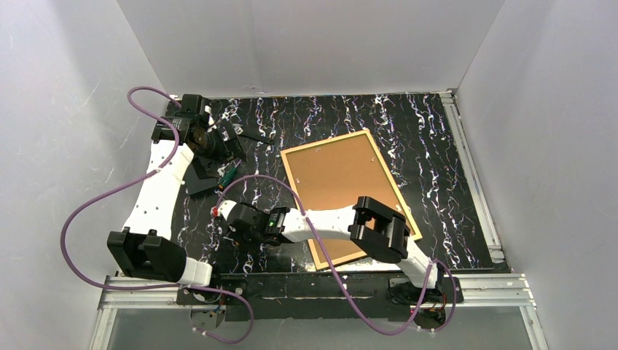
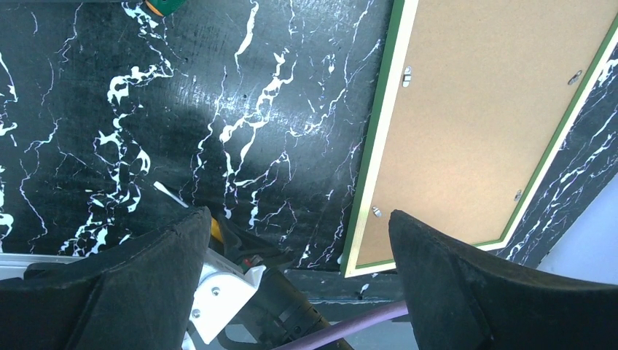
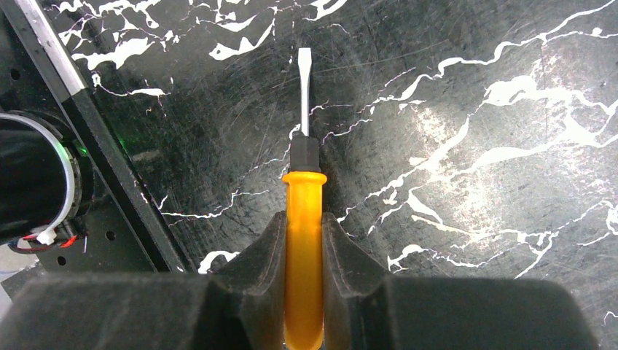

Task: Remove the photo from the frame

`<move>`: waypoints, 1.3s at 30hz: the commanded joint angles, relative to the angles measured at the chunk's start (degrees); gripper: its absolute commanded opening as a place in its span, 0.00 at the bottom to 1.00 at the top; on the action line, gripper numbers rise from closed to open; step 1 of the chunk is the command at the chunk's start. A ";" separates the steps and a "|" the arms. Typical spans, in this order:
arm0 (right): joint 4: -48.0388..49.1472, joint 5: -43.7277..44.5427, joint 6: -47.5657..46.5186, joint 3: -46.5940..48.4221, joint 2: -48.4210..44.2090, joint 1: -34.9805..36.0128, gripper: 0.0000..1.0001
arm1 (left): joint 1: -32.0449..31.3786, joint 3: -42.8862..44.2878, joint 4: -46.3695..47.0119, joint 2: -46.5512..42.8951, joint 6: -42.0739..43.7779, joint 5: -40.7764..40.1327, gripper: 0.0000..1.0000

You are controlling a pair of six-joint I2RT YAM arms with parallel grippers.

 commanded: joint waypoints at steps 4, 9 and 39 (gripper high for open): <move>-3.26 2.79 -0.22 0.44 1.19 0.36 0.33 | 0.52 -1.02 -3.86 0.53 -0.65 2.09 0.91; -3.73 3.28 0.13 0.54 1.47 0.31 0.39 | 0.69 -1.35 -3.57 0.82 -0.76 2.33 0.91; -22.79 27.20 39.36 -29.94 -29.85 1.59 0.68 | -0.56 -5.82 4.32 17.99 -9.22 26.53 0.91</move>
